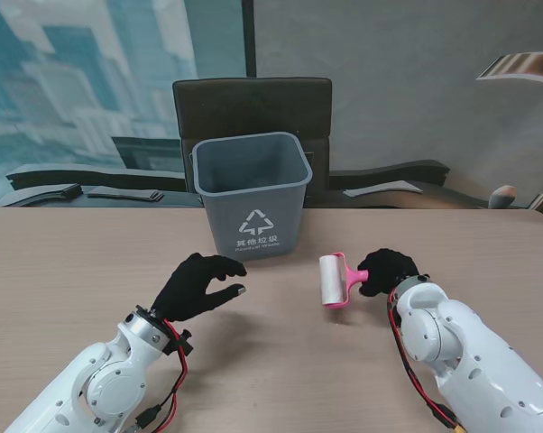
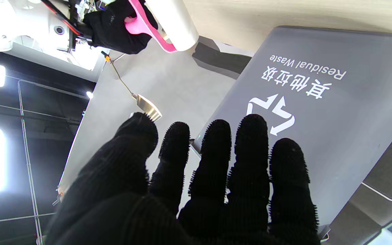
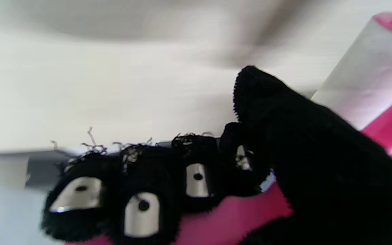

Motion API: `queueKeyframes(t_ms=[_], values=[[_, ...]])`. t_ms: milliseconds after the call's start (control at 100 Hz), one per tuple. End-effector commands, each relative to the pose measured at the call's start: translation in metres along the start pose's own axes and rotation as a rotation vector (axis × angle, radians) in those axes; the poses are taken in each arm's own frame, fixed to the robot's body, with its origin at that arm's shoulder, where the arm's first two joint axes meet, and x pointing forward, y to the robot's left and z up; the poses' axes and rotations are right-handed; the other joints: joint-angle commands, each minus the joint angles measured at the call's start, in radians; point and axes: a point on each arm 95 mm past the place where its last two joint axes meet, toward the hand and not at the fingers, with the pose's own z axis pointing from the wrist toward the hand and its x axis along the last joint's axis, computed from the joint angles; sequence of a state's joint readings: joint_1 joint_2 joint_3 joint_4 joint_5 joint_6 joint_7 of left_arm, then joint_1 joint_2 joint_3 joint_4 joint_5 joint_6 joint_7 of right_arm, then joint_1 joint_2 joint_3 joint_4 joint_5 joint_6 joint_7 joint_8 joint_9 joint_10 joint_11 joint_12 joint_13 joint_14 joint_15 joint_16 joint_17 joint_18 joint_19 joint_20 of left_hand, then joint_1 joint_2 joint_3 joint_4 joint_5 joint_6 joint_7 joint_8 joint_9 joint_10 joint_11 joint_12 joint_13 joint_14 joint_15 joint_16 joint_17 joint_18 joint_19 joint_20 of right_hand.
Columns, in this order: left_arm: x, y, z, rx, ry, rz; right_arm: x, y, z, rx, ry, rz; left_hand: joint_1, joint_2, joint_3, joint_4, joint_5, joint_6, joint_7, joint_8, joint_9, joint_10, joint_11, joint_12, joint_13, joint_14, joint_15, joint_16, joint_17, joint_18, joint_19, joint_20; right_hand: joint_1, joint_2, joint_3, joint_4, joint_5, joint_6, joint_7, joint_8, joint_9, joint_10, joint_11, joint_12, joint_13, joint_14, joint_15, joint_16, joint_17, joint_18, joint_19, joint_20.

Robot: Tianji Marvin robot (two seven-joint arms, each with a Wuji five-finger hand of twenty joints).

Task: Replace a lint-roller refill

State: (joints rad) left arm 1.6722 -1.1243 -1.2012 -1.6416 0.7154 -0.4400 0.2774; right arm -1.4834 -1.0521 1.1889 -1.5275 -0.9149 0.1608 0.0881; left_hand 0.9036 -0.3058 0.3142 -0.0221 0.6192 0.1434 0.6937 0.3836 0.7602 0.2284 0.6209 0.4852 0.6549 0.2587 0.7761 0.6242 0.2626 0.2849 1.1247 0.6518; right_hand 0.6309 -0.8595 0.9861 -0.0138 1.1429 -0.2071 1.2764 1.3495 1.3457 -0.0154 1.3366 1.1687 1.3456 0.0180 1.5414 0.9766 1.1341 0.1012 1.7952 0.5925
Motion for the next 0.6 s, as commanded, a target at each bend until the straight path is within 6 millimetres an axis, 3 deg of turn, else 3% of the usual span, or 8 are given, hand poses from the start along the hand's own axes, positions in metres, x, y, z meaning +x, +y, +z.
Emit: queueKeyframes(t_ms=[0,140,220,300,350,420,590], values=[[0.0,0.001,-0.001,-0.014,-0.005,0.001,-0.009,0.003,0.005,-0.001,-0.023,-0.023,0.029,-0.016,0.011,0.018,0.002,-0.017,0.013,-0.01,0.013,-0.021,0.013,0.022,0.013,-0.011,0.028,0.011,-0.001,-0.004,0.023,0.019,-0.005,0.017,0.034,-0.037,0.009,0.028,-0.007,0.019,0.029,0.11,0.028,-0.006,-0.017,-0.339,0.198,0.025,0.067,-0.144,0.241,0.026],[0.0,0.001,0.0,-0.013,-0.004,0.001,-0.027,0.001,0.011,-0.008,-0.086,-0.024,0.029,-0.016,0.01,0.018,0.002,-0.017,0.013,-0.009,0.013,-0.022,0.013,0.023,0.014,-0.011,0.028,0.011,-0.001,-0.004,0.023,0.019,-0.002,0.024,0.031,-0.037,-0.008,0.038,-0.024,0.013,0.0,0.124,0.01,-0.03,-0.02,-0.308,0.176,-0.028,0.058,-0.099,0.204,0.0],[0.0,0.002,0.0,-0.014,-0.003,0.0,-0.034,-0.002,0.014,0.022,-0.114,-0.024,0.035,-0.018,0.012,0.019,0.003,-0.019,0.014,-0.009,0.013,-0.023,0.013,0.023,0.014,-0.01,0.029,0.011,-0.002,-0.005,0.023,0.019,0.015,0.014,0.019,-0.072,-0.043,0.062,-0.064,-0.031,-0.06,0.166,-0.054,-0.078,-0.022,-0.205,0.08,-0.118,0.025,0.017,0.112,-0.053],[0.0,0.002,0.001,-0.015,-0.001,-0.001,-0.039,-0.006,0.017,0.045,-0.13,-0.016,0.037,-0.018,0.011,0.017,0.003,-0.02,0.016,-0.009,0.013,-0.023,0.013,0.023,0.016,-0.011,0.029,0.011,0.001,-0.005,0.024,0.019,0.025,-0.003,0.002,-0.111,-0.078,0.084,-0.106,-0.081,-0.107,0.192,-0.097,-0.12,-0.024,-0.132,-0.007,-0.184,-0.049,0.069,0.062,-0.058],[0.0,0.002,0.001,-0.015,-0.001,-0.001,-0.041,-0.008,0.018,0.06,-0.134,-0.007,0.036,-0.017,0.01,0.017,0.003,-0.02,0.016,-0.009,0.014,-0.023,0.014,0.023,0.015,-0.011,0.029,0.011,0.0,-0.005,0.024,0.019,0.033,-0.02,-0.01,-0.132,-0.108,0.096,-0.142,-0.126,-0.145,0.22,-0.149,-0.159,-0.025,-0.07,-0.101,-0.24,-0.1,0.094,0.026,-0.051],[0.0,0.002,0.001,-0.015,0.0,-0.001,-0.041,-0.01,0.019,0.08,-0.136,0.006,0.036,-0.016,0.01,0.017,0.002,-0.021,0.016,-0.01,0.012,-0.023,0.013,0.022,0.015,-0.012,0.029,0.011,-0.001,-0.004,0.023,0.019,0.05,-0.064,-0.021,-0.148,-0.166,0.105,-0.203,-0.255,-0.199,0.254,-0.249,-0.239,-0.028,0.018,-0.304,-0.343,-0.177,0.121,-0.033,-0.039],[0.001,0.003,0.001,-0.017,0.001,-0.003,-0.043,-0.013,0.018,0.094,-0.127,0.003,0.037,-0.016,0.009,0.017,0.002,-0.02,0.017,-0.011,0.013,-0.023,0.013,0.022,0.015,-0.012,0.028,0.011,-0.001,-0.005,0.023,0.019,0.053,-0.082,-0.055,-0.157,-0.248,0.11,-0.263,-0.402,-0.283,0.265,-0.357,-0.346,-0.101,0.087,-0.539,-0.397,-0.304,0.162,-0.14,-0.021]])
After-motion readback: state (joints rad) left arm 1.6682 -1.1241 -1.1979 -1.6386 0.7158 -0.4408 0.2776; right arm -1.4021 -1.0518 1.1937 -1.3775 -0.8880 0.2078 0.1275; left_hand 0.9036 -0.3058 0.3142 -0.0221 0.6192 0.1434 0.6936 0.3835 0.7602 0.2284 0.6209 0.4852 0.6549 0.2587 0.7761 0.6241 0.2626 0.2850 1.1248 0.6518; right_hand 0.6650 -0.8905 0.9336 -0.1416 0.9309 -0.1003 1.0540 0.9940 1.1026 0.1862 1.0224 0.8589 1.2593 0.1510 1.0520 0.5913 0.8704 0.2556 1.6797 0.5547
